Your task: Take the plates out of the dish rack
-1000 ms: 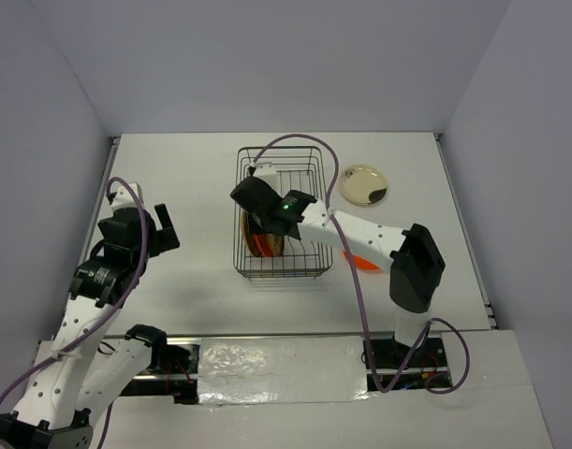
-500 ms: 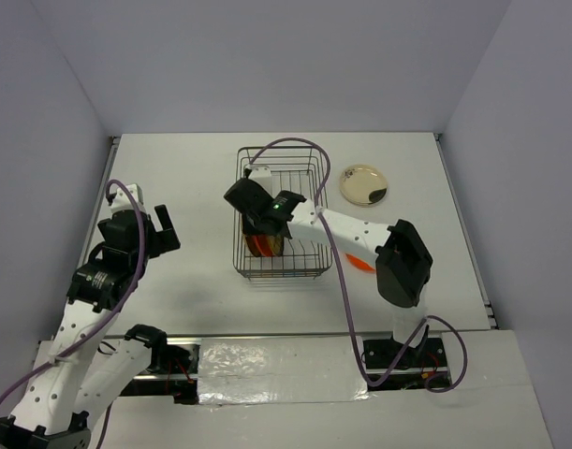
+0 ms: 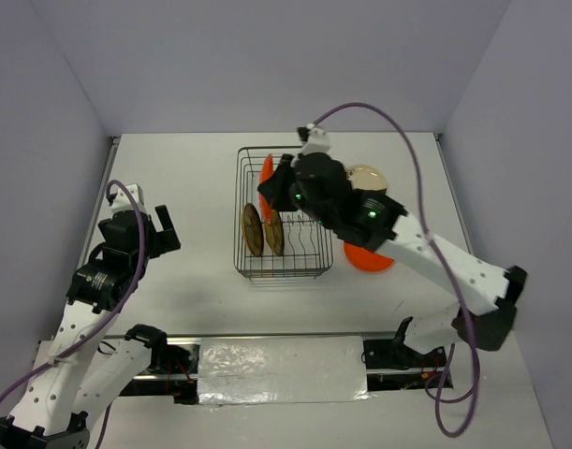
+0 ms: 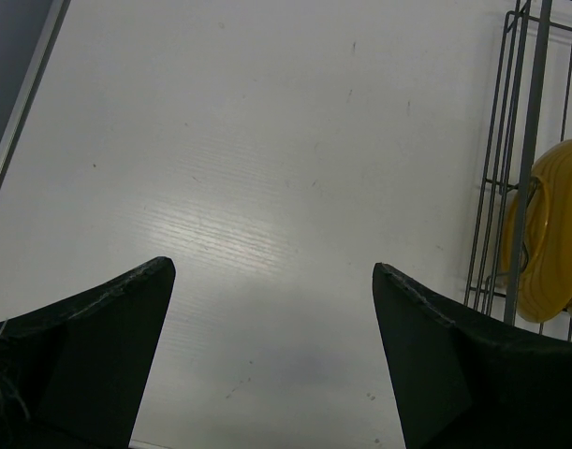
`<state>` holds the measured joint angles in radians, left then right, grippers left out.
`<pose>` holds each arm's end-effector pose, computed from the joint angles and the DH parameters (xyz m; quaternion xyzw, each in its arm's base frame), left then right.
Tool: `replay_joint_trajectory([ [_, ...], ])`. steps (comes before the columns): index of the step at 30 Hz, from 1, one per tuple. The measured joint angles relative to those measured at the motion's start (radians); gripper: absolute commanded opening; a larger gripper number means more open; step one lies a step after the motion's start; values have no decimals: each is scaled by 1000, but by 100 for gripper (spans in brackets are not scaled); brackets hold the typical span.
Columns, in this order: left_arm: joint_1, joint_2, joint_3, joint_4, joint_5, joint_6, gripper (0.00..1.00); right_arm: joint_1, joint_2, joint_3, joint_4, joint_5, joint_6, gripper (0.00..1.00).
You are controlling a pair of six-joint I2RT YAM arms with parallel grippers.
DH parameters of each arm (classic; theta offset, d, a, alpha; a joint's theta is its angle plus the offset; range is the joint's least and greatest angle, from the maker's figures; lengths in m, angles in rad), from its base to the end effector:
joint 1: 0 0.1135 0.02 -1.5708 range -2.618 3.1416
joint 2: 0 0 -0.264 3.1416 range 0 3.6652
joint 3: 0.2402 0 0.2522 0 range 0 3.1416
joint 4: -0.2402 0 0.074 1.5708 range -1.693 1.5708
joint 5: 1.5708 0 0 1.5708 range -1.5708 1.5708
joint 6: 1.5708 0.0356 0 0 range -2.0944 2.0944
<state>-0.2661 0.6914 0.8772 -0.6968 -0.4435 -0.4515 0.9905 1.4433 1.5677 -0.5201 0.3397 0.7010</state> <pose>0.1380 -0.0218 0.3341 -0.1886 0.8278 0.0045 0.5283 0.1861 0.2622 0.4238 -0.0256 0.8253 0.3156 0.4676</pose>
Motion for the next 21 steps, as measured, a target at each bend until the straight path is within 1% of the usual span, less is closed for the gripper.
replay_joint_trajectory([
  [3,-1,0,0,-1,-6,-1,99,-6,-148,-10,-5,43,-25,3],
  [6,-1,0,0,-6,-18,-4,99,-61,-277,-73,-35,76,-50,0],
  [9,-2,1,1,-18,-27,-9,99,-208,-393,-226,-103,135,-66,0],
  [12,-2,11,24,-44,-32,-23,100,-361,-465,-417,-188,181,-91,0],
  [14,-2,31,58,-70,-42,-39,99,-433,-474,-546,-229,175,-121,0],
  [16,-3,68,104,-97,-48,-62,99,-464,-459,-620,-260,172,-140,0],
  [18,-3,115,151,-109,-44,-81,99,-485,-438,-657,-270,164,-160,0],
  [21,-7,190,197,-109,-15,-99,100,-500,-378,-658,-240,137,-187,0],
])
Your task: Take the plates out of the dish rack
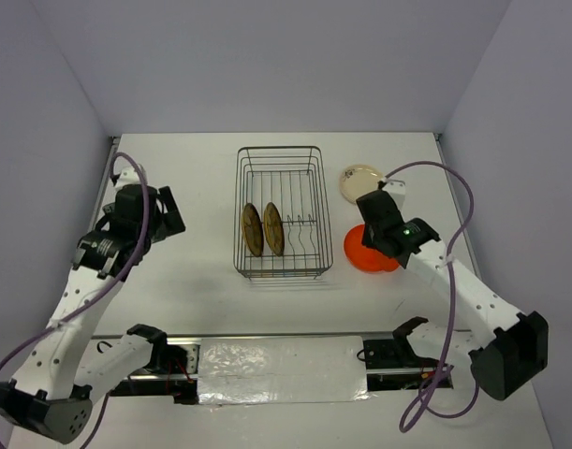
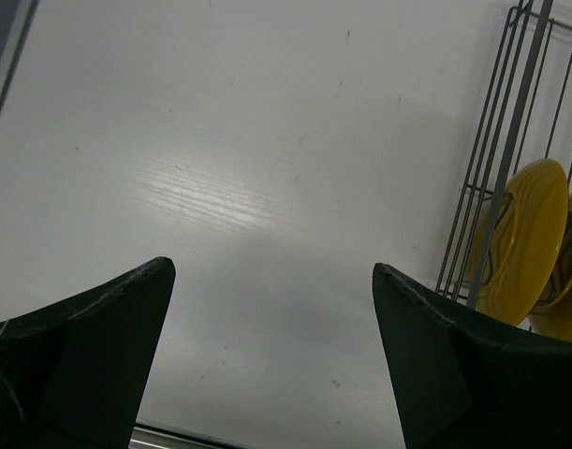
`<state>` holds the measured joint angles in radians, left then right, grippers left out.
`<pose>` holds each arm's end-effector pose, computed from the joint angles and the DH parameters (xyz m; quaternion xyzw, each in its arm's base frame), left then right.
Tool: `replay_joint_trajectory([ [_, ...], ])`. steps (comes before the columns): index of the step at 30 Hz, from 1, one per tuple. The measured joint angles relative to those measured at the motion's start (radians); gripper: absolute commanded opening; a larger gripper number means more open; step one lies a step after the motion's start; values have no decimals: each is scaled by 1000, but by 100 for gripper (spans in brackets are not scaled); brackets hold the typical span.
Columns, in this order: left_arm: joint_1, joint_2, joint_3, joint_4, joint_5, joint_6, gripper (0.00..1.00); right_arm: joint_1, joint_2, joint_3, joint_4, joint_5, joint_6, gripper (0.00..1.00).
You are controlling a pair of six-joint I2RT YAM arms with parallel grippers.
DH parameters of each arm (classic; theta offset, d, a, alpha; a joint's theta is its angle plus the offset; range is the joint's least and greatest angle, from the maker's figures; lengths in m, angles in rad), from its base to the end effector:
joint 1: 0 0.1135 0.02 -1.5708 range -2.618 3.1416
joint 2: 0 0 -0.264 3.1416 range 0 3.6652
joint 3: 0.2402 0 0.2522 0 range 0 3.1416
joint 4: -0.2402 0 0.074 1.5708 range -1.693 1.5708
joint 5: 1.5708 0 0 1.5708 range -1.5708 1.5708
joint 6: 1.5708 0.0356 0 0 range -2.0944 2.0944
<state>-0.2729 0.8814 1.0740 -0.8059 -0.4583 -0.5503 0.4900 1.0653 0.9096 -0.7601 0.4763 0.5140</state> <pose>0.1657 -0.0300 0.3620 -0.2231 0.8416 0.0053 0.4918 0.1910 0.0834 0.2820 0.0869 0.9191 -0.0454 0.3815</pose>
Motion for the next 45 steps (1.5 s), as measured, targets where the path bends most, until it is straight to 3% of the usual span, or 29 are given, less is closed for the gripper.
replay_joint_trajectory([
  [6,-48,84,16,-16,30,-19,100,-2,176,41,55,-39,-38,2],
  [7,-66,84,27,-19,32,-27,100,-2,200,48,63,-44,-42,8],
  [10,-95,84,56,-18,36,-32,100,-2,265,75,73,-49,-52,36],
  [11,-104,86,66,-17,38,-32,100,-2,283,87,76,-53,-55,56],
  [12,-114,89,77,-17,40,-34,99,-2,297,100,78,-57,-57,61],
  [14,-142,102,100,-17,38,-38,99,-2,304,121,80,-69,-64,87],
  [16,-184,124,123,-17,31,-54,99,-2,289,140,79,-79,-63,100],
  [19,-267,185,167,-22,-2,-78,99,-2,209,153,78,-103,-62,100],
  [23,-394,325,249,-45,-86,-117,97,-2,-25,153,75,-146,-54,100],
  [28,-477,523,304,-55,-171,-163,80,0,-243,153,63,-183,-50,100],
  [38,-498,745,354,-56,-253,-212,58,3,-272,18,17,-226,-60,100],
  [45,-498,835,361,-47,-271,-237,26,5,-277,5,-1,-230,-67,100],
])
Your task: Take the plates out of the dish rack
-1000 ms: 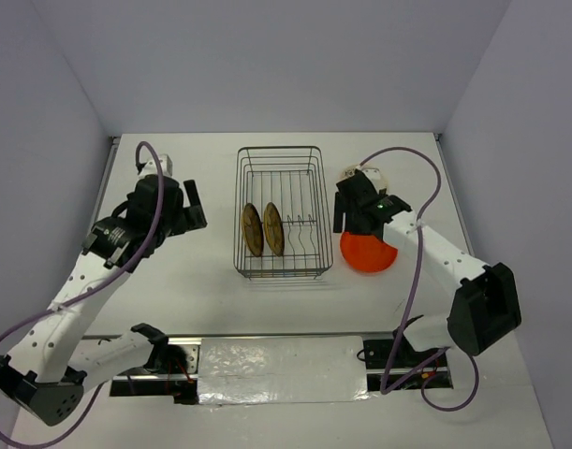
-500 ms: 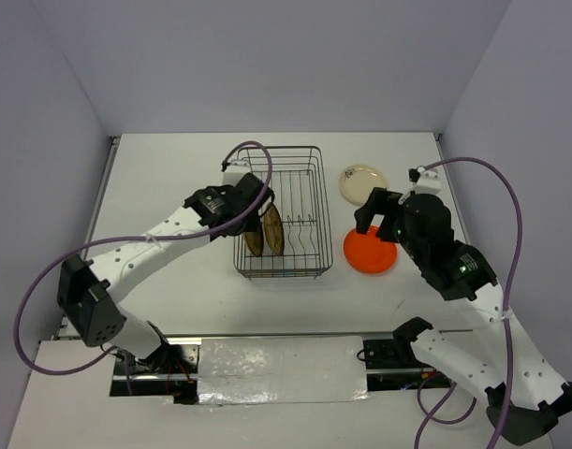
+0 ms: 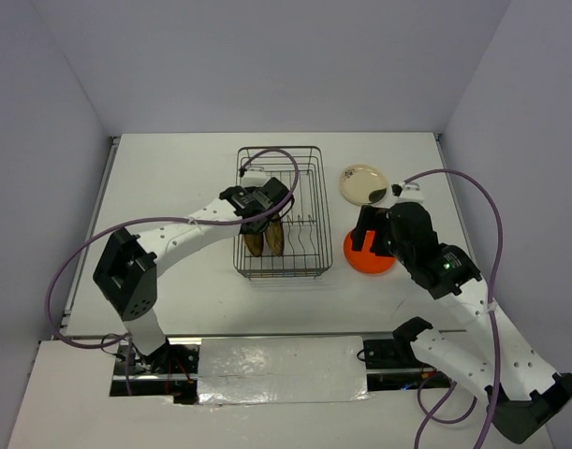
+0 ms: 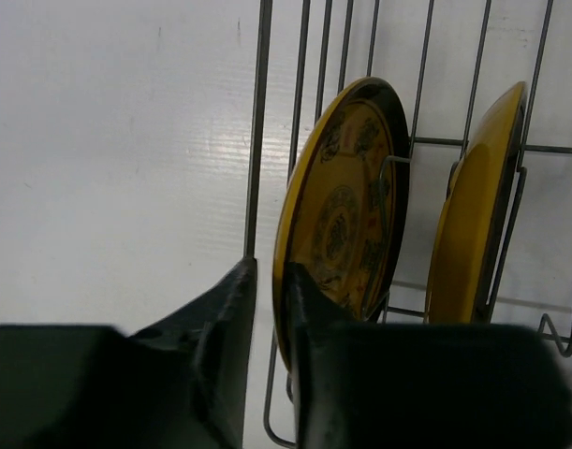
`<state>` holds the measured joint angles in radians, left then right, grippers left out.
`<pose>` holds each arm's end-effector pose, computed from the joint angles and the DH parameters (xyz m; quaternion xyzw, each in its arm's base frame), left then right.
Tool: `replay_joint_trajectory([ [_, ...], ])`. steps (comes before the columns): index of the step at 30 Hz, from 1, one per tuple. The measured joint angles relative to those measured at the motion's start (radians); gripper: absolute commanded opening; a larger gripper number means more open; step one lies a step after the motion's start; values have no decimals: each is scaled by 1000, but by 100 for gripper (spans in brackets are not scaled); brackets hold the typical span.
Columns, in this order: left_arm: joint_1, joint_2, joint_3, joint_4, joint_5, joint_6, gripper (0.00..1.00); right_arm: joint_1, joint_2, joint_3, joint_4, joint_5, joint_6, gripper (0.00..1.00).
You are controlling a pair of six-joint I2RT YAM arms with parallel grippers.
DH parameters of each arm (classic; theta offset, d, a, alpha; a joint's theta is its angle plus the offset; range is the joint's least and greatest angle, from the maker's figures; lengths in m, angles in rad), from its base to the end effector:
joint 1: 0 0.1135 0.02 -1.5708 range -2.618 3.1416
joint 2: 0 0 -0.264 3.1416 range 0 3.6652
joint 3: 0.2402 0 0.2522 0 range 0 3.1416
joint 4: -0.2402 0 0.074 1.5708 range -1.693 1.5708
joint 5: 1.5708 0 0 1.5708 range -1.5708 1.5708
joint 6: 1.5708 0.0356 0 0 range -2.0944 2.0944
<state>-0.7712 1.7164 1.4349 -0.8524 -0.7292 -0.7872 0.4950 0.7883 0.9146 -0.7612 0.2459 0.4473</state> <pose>0.2695 -0.2289 0.2732 -0.0846 0.9114 0.1054 0.3887 0.1420 0.0668 0.3267 0.0342 0.8868 0.1057 0.4486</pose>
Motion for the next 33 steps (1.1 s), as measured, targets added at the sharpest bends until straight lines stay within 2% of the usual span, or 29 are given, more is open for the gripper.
replay_joint_trajectory([
  [2,-2,9,0,2,-1,-9,16,0,-8,0,-3,0,0,100],
  [5,-9,10,1,-12,-21,-26,10,0,-26,0,-4,1,0,100],
  [11,-37,8,84,-119,-98,-71,8,0,-45,0,-11,3,0,100],
  [16,-65,6,219,-251,-190,-134,0,0,-45,0,-12,4,0,100],
  [21,-66,-7,381,-386,-305,-200,0,0,-45,0,-14,3,0,100],
  [24,-41,-68,396,-421,-347,-211,2,0,-45,0,-14,2,-1,100],
  [27,65,-158,350,-381,-328,-169,2,0,-45,-1,-10,-8,-1,100],
  [30,313,-279,176,-164,-196,-43,3,0,-45,-12,9,-43,0,100],
  [33,562,-317,22,13,-20,30,3,0,-45,-50,45,-90,0,100],
])
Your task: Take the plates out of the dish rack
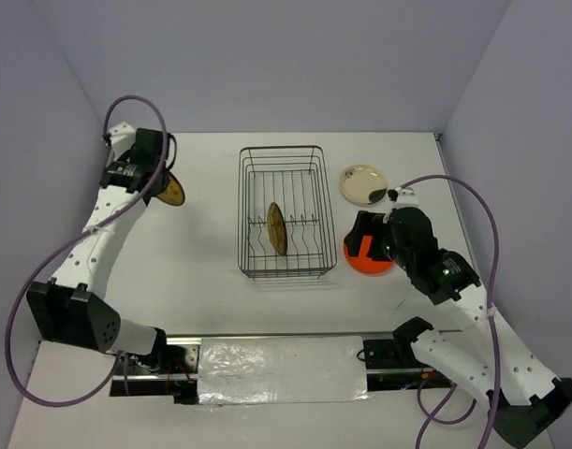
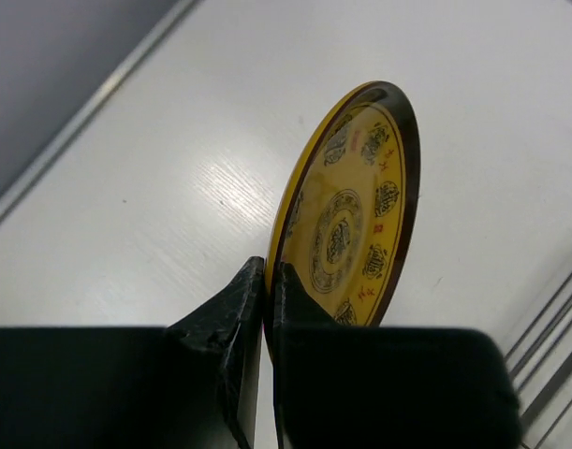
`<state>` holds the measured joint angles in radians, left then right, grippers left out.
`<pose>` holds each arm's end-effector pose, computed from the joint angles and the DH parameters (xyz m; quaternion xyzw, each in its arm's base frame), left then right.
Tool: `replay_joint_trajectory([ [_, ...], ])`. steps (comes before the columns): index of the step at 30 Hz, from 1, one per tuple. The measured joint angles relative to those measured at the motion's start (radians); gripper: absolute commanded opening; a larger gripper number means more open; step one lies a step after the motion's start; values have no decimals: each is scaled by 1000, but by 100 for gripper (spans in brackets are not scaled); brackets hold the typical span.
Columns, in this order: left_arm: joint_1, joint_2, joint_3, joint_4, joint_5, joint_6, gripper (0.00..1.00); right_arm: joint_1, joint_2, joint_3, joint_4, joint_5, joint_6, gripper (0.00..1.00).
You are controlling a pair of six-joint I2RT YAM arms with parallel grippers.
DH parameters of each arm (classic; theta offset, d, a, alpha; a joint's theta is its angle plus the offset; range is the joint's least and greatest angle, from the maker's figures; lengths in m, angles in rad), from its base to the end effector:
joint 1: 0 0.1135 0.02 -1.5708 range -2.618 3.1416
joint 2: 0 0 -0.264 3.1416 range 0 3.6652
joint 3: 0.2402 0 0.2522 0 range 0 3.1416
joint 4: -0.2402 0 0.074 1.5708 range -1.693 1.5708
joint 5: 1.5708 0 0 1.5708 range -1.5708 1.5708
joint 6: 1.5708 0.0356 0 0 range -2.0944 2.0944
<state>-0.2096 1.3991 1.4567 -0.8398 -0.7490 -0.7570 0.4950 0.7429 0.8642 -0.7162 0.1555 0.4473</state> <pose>0.2857 -0.0360 0.3771 -0.3675 0.7893 0.1329 0.4735 0.1363 0.0673 0.3201 0.0154 0.8812 0.1510 0.4476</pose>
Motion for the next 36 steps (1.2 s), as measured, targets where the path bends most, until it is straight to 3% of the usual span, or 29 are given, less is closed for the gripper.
replay_joint_trajectory([
  [2,109,32,-68,101,134,19,5,0,0,-30,21,-36,1,100],
  [5,185,128,-122,220,293,17,9,0,0,-73,67,-99,8,100],
  [8,225,225,-185,325,420,-6,21,0,0,-114,114,-162,21,100],
  [9,233,243,-211,351,448,-12,33,0,0,-124,128,-183,27,100],
  [11,248,253,-284,393,497,-36,44,6,2,-134,157,-219,36,100],
  [12,255,251,-321,408,520,-48,62,14,10,-134,171,-232,42,100],
  [14,262,246,-366,429,534,-70,84,63,53,-115,191,-236,54,100],
  [15,265,238,-389,436,538,-85,99,99,93,-88,192,-227,60,100],
  [22,265,51,-454,351,512,-111,100,320,534,276,188,-34,103,95],
  [25,258,-108,-448,316,505,-80,99,354,684,394,191,28,113,84],
  [31,248,-441,-449,263,518,44,100,376,927,538,182,77,120,50],
  [32,248,-479,-449,252,520,59,99,378,964,554,180,84,122,41],
  [36,247,-553,-461,214,524,129,99,384,1049,579,162,108,132,28],
])
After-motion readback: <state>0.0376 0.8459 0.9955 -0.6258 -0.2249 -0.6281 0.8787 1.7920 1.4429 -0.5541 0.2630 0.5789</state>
